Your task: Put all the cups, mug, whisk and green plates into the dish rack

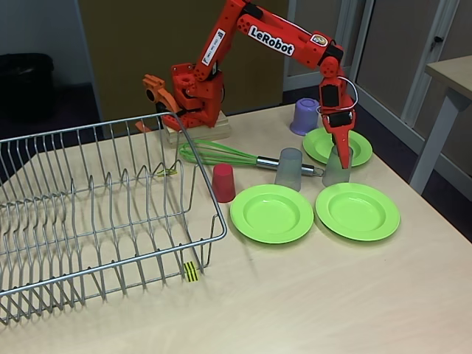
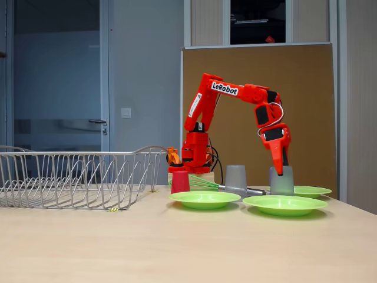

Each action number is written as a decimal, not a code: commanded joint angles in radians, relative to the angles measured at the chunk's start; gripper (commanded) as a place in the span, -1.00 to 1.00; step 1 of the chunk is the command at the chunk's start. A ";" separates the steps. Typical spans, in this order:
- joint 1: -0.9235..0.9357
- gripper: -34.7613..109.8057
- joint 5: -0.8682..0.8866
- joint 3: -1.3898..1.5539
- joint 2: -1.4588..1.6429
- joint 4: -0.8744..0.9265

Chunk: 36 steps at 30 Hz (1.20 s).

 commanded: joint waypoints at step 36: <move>0.008 -0.35 -0.029 -0.114 0.204 0.201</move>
